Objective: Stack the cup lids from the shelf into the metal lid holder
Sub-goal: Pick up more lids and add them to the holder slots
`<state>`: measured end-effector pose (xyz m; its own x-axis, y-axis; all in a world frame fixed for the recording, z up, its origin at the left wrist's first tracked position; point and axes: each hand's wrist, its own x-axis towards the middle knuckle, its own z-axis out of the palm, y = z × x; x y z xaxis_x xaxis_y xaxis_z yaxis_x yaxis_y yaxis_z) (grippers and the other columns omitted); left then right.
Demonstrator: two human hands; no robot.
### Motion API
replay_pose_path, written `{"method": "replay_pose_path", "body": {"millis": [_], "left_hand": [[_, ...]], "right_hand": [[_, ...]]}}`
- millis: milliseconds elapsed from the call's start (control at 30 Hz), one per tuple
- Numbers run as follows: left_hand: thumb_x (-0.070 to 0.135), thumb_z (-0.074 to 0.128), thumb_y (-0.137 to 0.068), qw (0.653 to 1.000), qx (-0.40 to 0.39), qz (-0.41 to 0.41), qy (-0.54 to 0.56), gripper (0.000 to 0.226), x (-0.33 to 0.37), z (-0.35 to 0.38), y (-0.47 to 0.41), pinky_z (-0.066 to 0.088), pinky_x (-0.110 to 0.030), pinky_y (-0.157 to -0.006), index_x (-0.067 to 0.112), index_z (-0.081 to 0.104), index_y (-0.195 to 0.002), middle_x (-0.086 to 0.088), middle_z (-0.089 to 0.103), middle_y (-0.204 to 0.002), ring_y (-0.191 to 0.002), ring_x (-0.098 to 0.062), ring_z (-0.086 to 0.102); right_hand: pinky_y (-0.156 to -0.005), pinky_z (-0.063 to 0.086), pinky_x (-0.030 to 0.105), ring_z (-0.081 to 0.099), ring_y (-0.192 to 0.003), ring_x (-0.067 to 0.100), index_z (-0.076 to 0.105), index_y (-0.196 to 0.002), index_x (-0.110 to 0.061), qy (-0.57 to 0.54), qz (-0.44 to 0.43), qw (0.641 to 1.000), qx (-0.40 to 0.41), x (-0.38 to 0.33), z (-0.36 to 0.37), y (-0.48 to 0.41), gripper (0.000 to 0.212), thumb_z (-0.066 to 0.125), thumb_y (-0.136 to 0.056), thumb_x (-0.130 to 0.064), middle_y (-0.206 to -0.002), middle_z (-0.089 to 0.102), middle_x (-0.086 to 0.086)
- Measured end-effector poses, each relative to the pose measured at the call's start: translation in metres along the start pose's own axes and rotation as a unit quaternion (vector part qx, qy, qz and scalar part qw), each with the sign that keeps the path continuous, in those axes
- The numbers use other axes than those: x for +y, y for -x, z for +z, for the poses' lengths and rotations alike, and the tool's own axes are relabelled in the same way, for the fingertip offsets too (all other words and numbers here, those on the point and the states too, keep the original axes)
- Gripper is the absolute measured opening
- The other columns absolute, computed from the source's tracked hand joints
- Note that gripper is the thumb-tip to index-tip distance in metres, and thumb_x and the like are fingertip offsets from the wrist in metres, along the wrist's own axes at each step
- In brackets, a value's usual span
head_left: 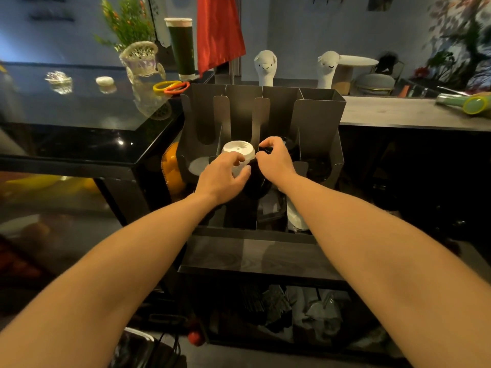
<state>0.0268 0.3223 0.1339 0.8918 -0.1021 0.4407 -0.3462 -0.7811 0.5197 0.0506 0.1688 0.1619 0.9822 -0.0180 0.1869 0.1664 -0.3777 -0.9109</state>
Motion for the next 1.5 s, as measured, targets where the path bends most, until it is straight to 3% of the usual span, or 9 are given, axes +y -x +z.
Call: {"method": "replay_pose_path", "body": {"millis": [100,200,400,533,733,867,1100,1300,1500], "left_hand": [[0.042,0.057,-0.097,0.999,-0.01,0.002,0.035,0.043,0.01,0.002,0.014,0.046,-0.029,-0.094,0.019,0.053,-0.134,-0.001,0.059,-0.133,-0.118,-0.017,0.055],[0.055,0.057,-0.089,0.999,-0.023,0.02,0.045,0.06,0.016,0.0,0.02,0.046,-0.031,-0.097,0.021,0.049,-0.138,-0.001,0.053,-0.139,-0.123,-0.017,0.051],[0.065,0.063,-0.081,0.996,-0.054,0.072,-0.013,0.079,0.037,-0.004,0.014,0.051,-0.033,-0.096,0.017,0.049,-0.142,0.0,0.05,-0.14,-0.121,-0.018,0.052],[0.063,0.065,-0.084,0.987,-0.067,0.139,-0.035,0.076,0.063,0.006,0.0,0.051,-0.035,-0.097,0.018,0.049,-0.143,0.0,0.053,-0.138,-0.121,-0.019,0.054],[0.062,0.067,-0.081,0.972,-0.046,0.201,-0.112,0.072,0.113,0.037,-0.036,0.04,-0.041,-0.103,0.024,0.05,-0.14,0.0,0.057,-0.134,-0.126,-0.023,0.046],[0.064,0.065,-0.081,0.97,-0.045,0.159,-0.176,0.068,0.133,0.06,-0.059,0.041,-0.04,-0.097,0.03,0.05,-0.137,0.002,0.06,-0.129,-0.123,-0.023,0.045],[0.067,0.063,-0.082,0.963,-0.122,0.064,-0.232,0.058,0.151,0.087,-0.093,0.051,-0.039,-0.079,0.025,0.055,-0.121,-0.001,0.063,-0.108,-0.112,-0.024,0.047],[0.066,0.059,-0.085,0.923,-0.202,0.038,-0.326,0.055,0.15,0.105,-0.104,0.039,-0.044,-0.096,0.027,0.056,-0.123,-0.004,0.063,-0.118,-0.129,-0.033,0.036],[0.069,0.048,-0.089,0.882,-0.23,0.063,-0.406,0.047,0.148,0.119,-0.098,0.031,-0.04,-0.094,0.029,0.062,-0.109,0.005,0.061,-0.095,-0.12,-0.026,0.037]], "right_hand": [[-0.078,0.045,0.024,0.052,-0.108,0.018,0.053,-0.125,-0.018,-0.102,0.058,0.992,0.047,-0.001,0.004,0.005,0.029,0.054,-0.097,-0.011,-0.118,0.054,0.001],[-0.069,0.042,0.019,0.051,-0.108,0.016,0.055,-0.128,-0.016,-0.171,0.107,0.977,0.068,-0.003,0.002,0.01,0.032,0.054,-0.097,-0.01,-0.119,0.055,0.002],[-0.089,0.052,0.038,0.057,-0.105,0.02,0.062,-0.113,-0.019,-0.21,0.152,0.962,0.084,-0.004,-0.021,0.017,0.02,0.055,-0.096,-0.013,-0.11,0.062,0.002],[-0.087,0.055,0.04,0.06,-0.102,0.024,0.067,-0.102,-0.02,-0.19,0.133,0.966,0.119,0.0,-0.056,0.016,0.013,0.057,-0.094,-0.016,-0.102,0.065,0.002],[-0.056,0.04,0.023,0.058,-0.081,0.013,0.064,-0.097,-0.02,0.023,0.07,0.985,0.158,0.017,-0.127,0.006,0.01,0.058,-0.092,-0.027,-0.091,0.063,-0.002],[-0.061,0.039,0.024,0.057,-0.086,0.016,0.062,-0.103,-0.023,0.213,-0.009,0.966,0.149,0.029,-0.159,-0.003,0.012,0.061,-0.091,-0.025,-0.101,0.059,-0.001],[-0.065,0.041,0.029,0.056,-0.085,0.016,0.071,-0.101,-0.027,0.401,-0.075,0.913,0.0,0.042,-0.179,-0.027,0.013,0.062,-0.094,-0.031,-0.104,0.056,-0.004],[-0.063,0.043,0.033,0.057,-0.076,0.02,0.067,-0.097,-0.018,0.511,-0.072,0.853,-0.079,0.04,-0.167,-0.042,0.011,0.063,-0.092,-0.027,-0.078,0.055,0.0],[-0.071,0.044,0.039,0.051,-0.089,0.027,0.061,-0.108,-0.014,0.563,-0.056,0.814,-0.128,0.044,-0.156,-0.046,0.021,0.064,-0.091,-0.024,-0.095,0.054,0.008]]}}
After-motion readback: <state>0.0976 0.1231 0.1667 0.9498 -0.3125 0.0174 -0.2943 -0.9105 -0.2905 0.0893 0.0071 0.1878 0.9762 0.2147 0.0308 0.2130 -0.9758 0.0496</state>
